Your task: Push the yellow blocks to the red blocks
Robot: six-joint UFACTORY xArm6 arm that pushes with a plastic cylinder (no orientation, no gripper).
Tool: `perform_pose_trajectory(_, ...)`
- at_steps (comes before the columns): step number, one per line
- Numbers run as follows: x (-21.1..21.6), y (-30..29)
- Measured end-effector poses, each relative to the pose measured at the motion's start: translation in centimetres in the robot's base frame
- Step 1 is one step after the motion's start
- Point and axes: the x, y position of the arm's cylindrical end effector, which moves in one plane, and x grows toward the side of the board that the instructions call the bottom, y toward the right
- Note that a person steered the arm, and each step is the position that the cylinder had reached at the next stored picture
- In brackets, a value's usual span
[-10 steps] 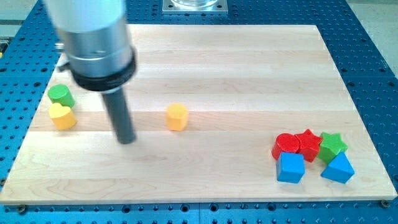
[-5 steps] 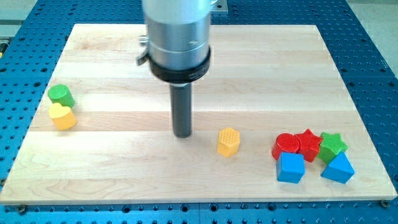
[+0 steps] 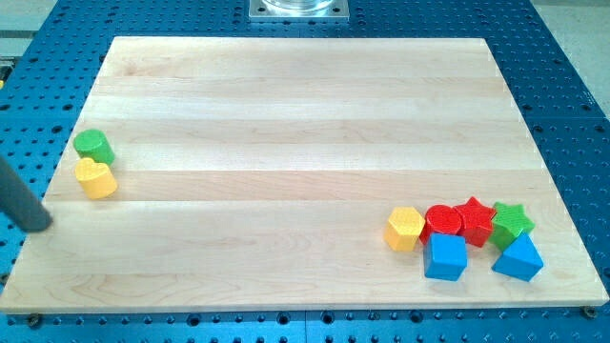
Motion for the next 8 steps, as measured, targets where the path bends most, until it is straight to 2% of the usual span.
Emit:
perform_pose_trajectory(1,-2.8,1.0)
perform_pose_trajectory(2,-2.8,14.6)
perform_pose_trajectory(3,-2.8,24.9)
perform_pose_trajectory(4,-4.2,19.9)
perform_pose_trajectory(5,-9.0,23.4)
perform_pose_trajectory(6,-9.8,30.5)
perform_pose_trajectory(8,-3.6,41.6)
